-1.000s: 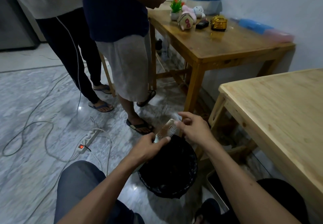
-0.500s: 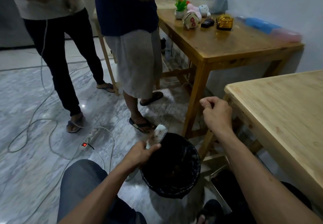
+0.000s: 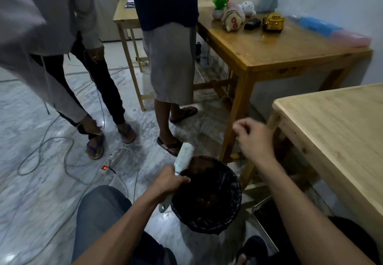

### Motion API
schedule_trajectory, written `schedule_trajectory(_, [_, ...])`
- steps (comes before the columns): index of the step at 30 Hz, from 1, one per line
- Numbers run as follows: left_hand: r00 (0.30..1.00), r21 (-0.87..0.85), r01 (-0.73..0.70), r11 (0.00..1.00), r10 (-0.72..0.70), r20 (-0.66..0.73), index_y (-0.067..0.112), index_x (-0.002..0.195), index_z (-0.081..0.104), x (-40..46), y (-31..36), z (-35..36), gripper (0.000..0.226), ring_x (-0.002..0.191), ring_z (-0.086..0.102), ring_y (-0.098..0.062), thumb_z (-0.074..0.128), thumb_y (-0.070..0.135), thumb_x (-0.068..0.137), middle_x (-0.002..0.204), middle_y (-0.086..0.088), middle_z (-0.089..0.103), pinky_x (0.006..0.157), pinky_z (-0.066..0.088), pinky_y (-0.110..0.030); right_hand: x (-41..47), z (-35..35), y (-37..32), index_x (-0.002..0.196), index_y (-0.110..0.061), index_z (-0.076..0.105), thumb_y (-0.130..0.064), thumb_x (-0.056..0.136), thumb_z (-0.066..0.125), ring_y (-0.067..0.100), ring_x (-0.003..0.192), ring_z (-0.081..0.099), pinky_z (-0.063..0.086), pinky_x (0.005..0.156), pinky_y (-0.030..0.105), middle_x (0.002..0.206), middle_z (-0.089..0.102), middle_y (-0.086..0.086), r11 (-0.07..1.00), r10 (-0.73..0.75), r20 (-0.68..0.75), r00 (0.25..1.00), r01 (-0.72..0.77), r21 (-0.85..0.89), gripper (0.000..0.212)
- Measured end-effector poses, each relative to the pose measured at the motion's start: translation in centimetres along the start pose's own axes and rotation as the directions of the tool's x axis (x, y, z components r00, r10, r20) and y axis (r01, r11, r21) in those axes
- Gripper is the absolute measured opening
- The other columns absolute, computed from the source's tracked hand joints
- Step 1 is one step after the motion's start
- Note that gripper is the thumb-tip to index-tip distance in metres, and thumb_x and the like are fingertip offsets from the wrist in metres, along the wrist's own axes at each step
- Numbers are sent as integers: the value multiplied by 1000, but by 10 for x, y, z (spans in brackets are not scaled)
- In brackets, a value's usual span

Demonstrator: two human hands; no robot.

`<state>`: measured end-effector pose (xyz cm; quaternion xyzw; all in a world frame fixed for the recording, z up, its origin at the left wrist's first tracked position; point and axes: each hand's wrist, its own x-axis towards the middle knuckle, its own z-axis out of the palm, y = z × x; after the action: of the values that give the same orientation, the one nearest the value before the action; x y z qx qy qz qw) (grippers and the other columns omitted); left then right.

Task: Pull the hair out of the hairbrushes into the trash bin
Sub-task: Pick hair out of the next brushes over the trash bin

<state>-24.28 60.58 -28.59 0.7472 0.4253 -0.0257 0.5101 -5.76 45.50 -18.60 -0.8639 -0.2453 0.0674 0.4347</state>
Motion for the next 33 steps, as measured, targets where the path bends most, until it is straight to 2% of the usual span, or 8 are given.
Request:
schedule_trajectory(4, [997,-1,-74,997,74,34,14,102,61,-6,16,-1,29,64,60,-14,70,12,75,80,-4,65,57,49,-26,-21,28,30,146,-27,54,-14,95,61,26,111,68,59,85,34,141,59,8,945,201,375,905,-78,-318,53])
schedule_trajectory(10, [986,-117,-111,987,124,111,12,119,53,-13,39,1,56,62,56,-15,56,28,65,82,-4,61,61,47,-36,-30,37,24,156,-19,39,-29,98,68,22,79,74,59,61,32,152,45,6,872,221,504,835,-401,283,66])
schedule_trajectory(14, [983,-155,-127,980,146,113,21,110,44,-15,52,4,28,64,51,-18,47,21,82,85,-7,59,64,41,-39,-32,30,20,144,-36,45,-8,94,67,17,77,74,53,58,27,122,60,-22,861,70,565,822,-336,382,62])
schedule_trajectory(17, [976,-170,-173,970,192,104,19,111,43,-21,60,5,28,64,51,-18,49,17,84,87,-10,60,60,41,-37,-33,28,19,114,-41,58,-3,93,66,17,71,72,50,55,25,95,76,-18,787,44,591,806,-392,476,44])
schedule_trajectory(20, [956,-183,-236,954,262,134,19,112,46,-26,63,5,38,62,56,-19,50,19,74,87,-9,65,56,45,-35,-33,29,20,108,-22,70,-22,94,73,17,72,69,53,56,22,95,80,1,783,61,576,815,-397,479,15])
schedule_trajectory(23, [940,-117,-300,947,314,132,22,117,48,-23,57,4,33,68,61,-18,51,10,86,92,-7,67,61,52,-38,-35,30,23,103,-5,77,-30,92,76,12,68,65,54,59,19,81,75,3,853,105,516,850,-344,393,28])
schedule_trajectory(27, [930,-14,-356,934,356,93,25,129,52,-26,52,4,33,71,63,-16,53,10,99,96,-4,67,63,58,-38,-32,34,30,88,-8,80,-28,94,74,6,58,59,49,54,17,64,67,-3,902,190,440,878,-333,276,21])
schedule_trajectory(33, [935,165,-341,926,352,-45,28,128,54,-19,42,3,30,72,60,-11,47,17,101,104,1,66,55,43,-25,-30,33,30,82,-9,80,-25,96,71,4,54,56,46,53,18,63,66,-3,899,189,369,910,-311,307,24])
